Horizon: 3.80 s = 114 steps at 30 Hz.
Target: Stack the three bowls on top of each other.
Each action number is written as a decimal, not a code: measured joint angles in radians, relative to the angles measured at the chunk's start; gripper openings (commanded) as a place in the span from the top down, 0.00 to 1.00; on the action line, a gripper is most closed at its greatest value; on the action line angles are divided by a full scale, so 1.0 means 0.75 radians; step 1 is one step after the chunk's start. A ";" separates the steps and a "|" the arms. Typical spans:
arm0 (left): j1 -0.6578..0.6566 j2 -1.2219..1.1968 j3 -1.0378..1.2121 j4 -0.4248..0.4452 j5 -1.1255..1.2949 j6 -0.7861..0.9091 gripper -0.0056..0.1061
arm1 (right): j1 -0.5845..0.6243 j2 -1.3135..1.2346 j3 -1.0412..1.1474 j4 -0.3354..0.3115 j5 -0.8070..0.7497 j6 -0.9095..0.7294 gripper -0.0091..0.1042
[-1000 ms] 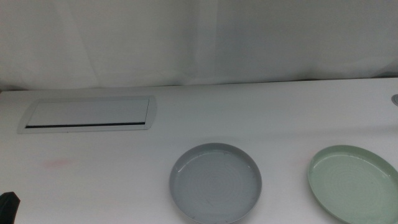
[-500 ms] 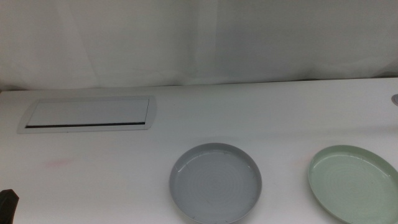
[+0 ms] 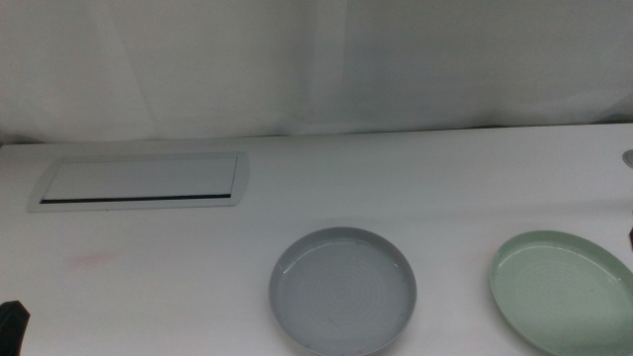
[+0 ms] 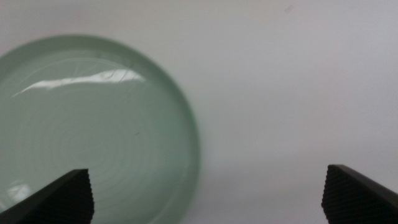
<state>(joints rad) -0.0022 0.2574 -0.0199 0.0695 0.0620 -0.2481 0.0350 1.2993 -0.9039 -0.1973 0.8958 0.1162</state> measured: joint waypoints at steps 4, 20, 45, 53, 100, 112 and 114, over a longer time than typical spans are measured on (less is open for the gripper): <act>0.000 0.000 0.000 0.000 0.006 0.000 0.96 | -0.145 0.131 0.000 0.270 -0.031 -0.218 0.01; 0.000 0.000 0.000 0.003 0.014 0.000 0.96 | -0.186 0.459 0.000 0.367 -0.179 -0.352 0.01; 0.000 0.000 0.000 0.003 0.025 0.000 0.98 | -0.079 0.647 -0.041 0.237 -0.287 -0.290 0.94; 0.000 0.000 0.000 0.003 0.027 0.000 0.98 | -0.075 0.596 -0.130 0.263 -0.158 -0.290 0.94; 0.000 0.000 0.000 0.005 0.035 0.000 0.98 | 0.763 0.855 -0.528 0.485 -0.148 -0.083 0.94; 0.000 0.000 0.000 0.005 0.040 0.000 0.98 | 0.763 0.875 -0.535 0.497 -0.154 -0.080 0.32; 0.000 0.000 0.000 0.005 0.040 0.000 0.98 | 0.763 0.875 -0.546 0.497 -0.138 -0.080 0.01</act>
<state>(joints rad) -0.0022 0.2574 -0.0199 0.0734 0.0921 -0.2481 0.6069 1.9553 -1.3134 0.1752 0.7927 0.0558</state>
